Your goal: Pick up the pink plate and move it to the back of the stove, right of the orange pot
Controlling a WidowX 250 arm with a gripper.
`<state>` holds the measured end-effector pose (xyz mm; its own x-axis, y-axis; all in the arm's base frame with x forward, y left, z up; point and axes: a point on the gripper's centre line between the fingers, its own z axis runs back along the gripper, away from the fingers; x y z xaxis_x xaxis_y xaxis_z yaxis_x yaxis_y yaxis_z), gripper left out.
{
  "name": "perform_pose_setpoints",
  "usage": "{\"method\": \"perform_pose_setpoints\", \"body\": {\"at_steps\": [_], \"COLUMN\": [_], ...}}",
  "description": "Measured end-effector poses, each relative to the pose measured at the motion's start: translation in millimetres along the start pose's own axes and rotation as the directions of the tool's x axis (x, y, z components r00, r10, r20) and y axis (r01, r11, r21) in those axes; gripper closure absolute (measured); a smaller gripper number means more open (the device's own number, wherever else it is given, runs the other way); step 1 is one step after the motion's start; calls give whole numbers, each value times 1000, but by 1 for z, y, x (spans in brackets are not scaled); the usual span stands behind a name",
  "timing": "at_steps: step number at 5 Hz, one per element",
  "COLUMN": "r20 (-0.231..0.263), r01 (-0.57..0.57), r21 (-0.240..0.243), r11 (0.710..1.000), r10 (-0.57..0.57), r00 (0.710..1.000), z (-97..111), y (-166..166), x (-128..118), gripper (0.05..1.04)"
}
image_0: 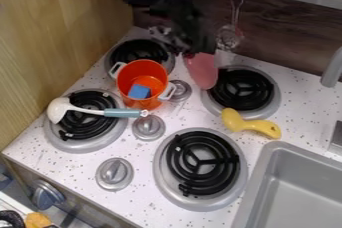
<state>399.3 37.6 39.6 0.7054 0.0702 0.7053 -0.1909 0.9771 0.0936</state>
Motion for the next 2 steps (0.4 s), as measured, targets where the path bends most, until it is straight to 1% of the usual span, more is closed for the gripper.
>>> {"method": "perform_pose_setpoints", "body": {"at_steps": [1, 2], "r20": [24, 56], "r01": [17, 23], "r21": [19, 39], "r11": [1000, 999], "r10": [-17, -25], "r00": [1000, 998], "z": [3, 12], "y": [3, 5], "x": [-3, -4], "gripper": [327, 88]}}
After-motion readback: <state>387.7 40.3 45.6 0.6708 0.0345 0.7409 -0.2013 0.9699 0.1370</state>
